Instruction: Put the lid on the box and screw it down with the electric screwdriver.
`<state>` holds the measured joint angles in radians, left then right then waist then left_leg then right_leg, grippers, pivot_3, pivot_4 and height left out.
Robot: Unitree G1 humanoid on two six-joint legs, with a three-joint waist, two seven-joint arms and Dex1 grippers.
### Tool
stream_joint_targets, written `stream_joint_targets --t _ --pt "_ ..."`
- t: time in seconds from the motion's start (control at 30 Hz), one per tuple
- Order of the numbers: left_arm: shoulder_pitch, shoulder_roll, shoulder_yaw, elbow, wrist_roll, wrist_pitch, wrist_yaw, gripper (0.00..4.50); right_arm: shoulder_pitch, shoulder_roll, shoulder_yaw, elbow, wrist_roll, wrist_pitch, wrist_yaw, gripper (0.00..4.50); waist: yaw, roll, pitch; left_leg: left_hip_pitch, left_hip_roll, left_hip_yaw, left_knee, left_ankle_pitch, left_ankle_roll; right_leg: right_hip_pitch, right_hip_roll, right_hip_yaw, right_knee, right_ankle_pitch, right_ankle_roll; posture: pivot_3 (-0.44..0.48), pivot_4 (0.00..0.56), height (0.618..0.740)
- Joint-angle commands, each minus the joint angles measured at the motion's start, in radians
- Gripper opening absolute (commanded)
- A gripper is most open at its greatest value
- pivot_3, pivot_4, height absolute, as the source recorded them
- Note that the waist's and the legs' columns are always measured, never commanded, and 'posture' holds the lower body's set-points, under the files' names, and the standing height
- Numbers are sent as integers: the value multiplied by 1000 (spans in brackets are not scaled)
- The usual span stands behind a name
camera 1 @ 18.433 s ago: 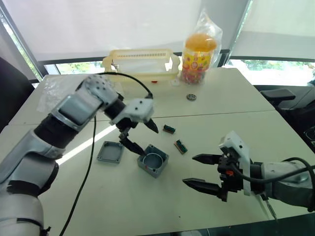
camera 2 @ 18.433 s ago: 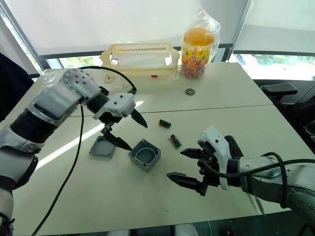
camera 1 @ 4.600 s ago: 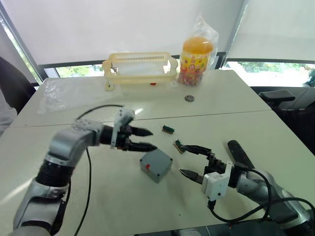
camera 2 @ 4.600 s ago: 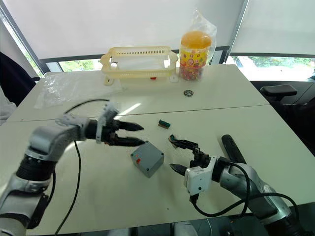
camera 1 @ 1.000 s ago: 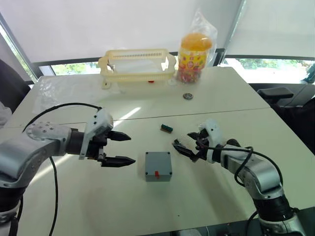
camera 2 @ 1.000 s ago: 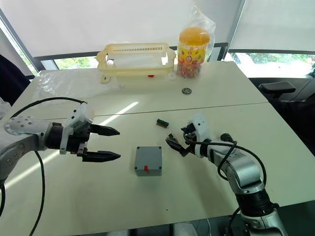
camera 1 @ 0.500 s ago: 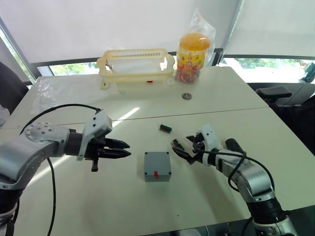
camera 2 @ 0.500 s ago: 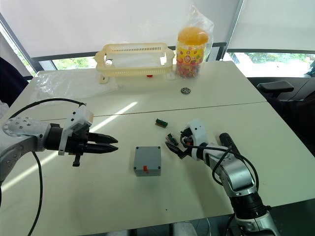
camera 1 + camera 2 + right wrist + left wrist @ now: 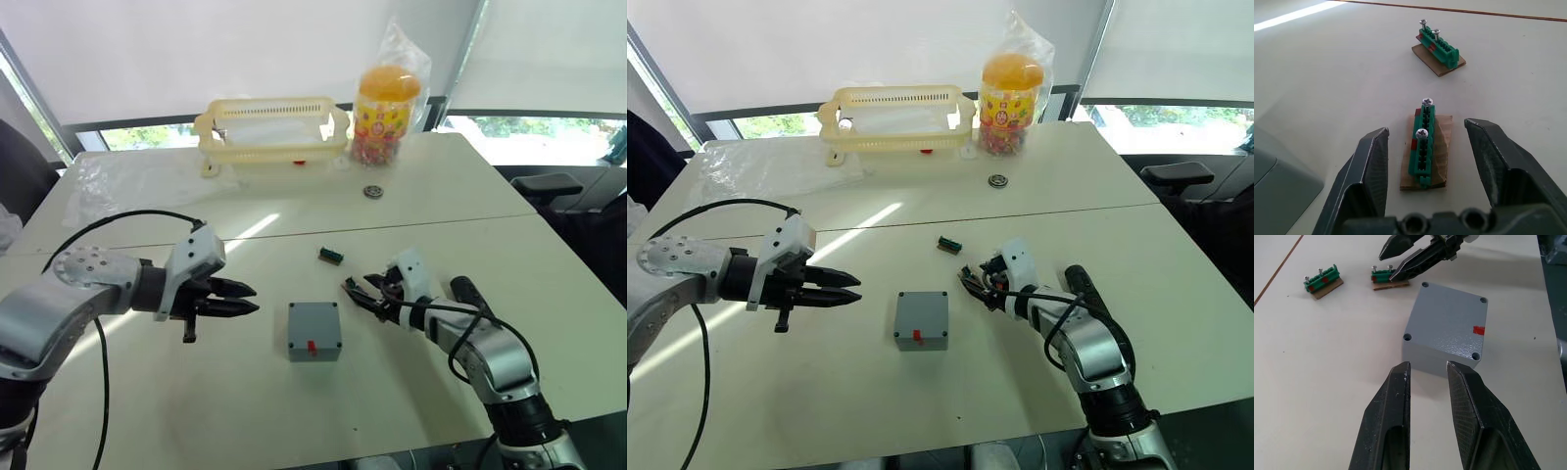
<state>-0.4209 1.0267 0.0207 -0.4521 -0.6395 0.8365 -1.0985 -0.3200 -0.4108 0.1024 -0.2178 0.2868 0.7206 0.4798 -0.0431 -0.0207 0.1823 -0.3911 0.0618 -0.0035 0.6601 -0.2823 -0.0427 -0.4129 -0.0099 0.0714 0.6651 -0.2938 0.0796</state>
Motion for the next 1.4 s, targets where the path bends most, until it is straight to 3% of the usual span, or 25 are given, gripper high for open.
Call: stream_joint_targets --t 0.03,0.1,0.13,0.8,0.97,1.17,1.4 --pt "2 3 14 -7 7 -19 6 1128 -2 8 -2 -11 -5 -23 5 1339 0 0 0 0 0 0 0 0 0 0 0 0 0 0 0 0 150 740" --pt "3 2 15 -6 6 -17 8 1128 -1 10 -3 -12 -5 -25 4 320 0 0 0 0 0 0 0 0 0 0 0 0 0 0 0 0 150 740" --pt "4 2 15 -6 6 -17 9 1128 -1 12 -4 -13 -4 -26 4 43 0 0 0 0 0 0 0 0 0 0 0 0 0 0 0 0 150 740" --pt "13 -6 -4 4 16 -21 2 1128 -23 -22 -32 -120 15 -9 34 43 0 0 0 0 0 0 0 0 0 0 0 0 0 0 0 0 150 740" --pt "6 -4 25 0 -23 4 -14 1128 -53 -33 -72 -223 79 46 51 43 0 0 0 0 0 0 0 0 0 0 0 0 0 0 0 0 150 740" --pt "39 44 24 -26 -28 -6 -53 1128 -25 -77 -11 -369 163 106 130 43 0 0 0 0 0 -1 -1 0 0 0 0 -1 0 0 0 0 150 740" --pt "49 44 24 -27 -20 -11 -38 1128 36 -102 48 -387 144 85 136 43 2 0 0 0 0 0 0 0 0 0 0 0 0 0 0 0 150 740"
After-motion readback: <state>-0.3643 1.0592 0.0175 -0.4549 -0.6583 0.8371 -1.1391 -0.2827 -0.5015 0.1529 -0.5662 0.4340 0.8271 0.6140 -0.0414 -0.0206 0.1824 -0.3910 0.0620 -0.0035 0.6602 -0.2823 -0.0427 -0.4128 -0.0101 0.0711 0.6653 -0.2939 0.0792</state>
